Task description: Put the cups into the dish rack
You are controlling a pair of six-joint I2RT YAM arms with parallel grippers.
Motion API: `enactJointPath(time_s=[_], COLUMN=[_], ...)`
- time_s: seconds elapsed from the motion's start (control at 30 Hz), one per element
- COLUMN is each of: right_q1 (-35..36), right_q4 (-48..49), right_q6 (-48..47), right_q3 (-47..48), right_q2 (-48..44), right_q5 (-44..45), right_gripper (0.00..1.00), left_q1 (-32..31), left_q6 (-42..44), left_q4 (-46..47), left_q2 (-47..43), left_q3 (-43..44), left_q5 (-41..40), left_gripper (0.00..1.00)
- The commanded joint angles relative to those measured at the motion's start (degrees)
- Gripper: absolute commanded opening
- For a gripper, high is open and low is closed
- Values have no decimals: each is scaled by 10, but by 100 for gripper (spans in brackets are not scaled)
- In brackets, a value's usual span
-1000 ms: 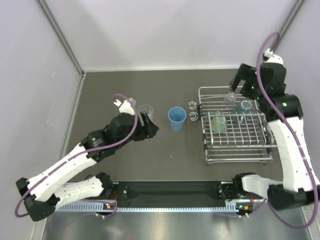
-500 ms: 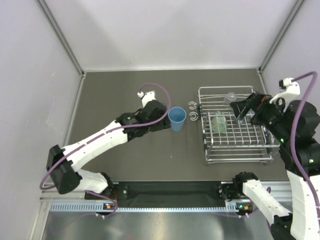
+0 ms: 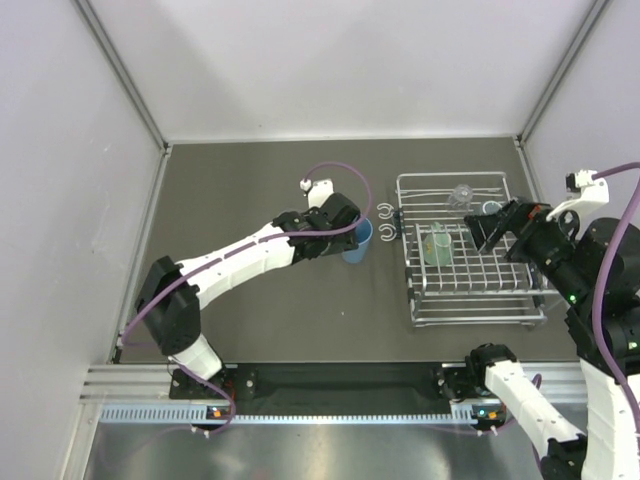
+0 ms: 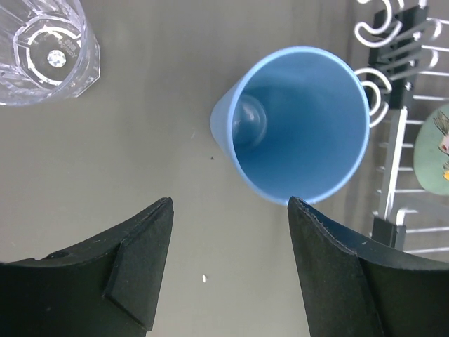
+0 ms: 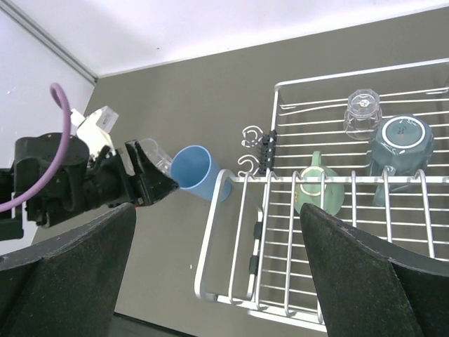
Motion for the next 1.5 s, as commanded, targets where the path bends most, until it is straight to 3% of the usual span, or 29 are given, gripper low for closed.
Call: enactJointPath(time_s=[0.0,0.2,0.37,0.57,0.77,0.93,1.17,1.47], right_q1=[-5,-5,-6,-5,-5,-5,-5,-5], right_q4=[4,2,2,3,5,6,20,118], right_q6=[-14,-15,-15,-15,-12,-8,3,82], right_q3=[-2,-5,-5,-9,-11,-7,-13,-76], right_q2=[-8,-10,-9,-6,-2,1,13,7], right_q5=[2,8,8,9,3,-5,-52,-194], right_gripper=[100,100,100,100,100,100,100,100], left_q1=[12,27,36,41,42,48,52,58], left_q6=[-4,-2,-4,3,11,14,30,50], left_q4=[20,30,36,51,61,63,59,137], left_q2=[9,22,32,40,45,41,-27,-251], left_q3=[30,25,17,13,11,9,-8,-132], left_q5=[-16,-4,16,35,57,76,97,141], left_gripper=[72,71,57,51,31,0,0,0])
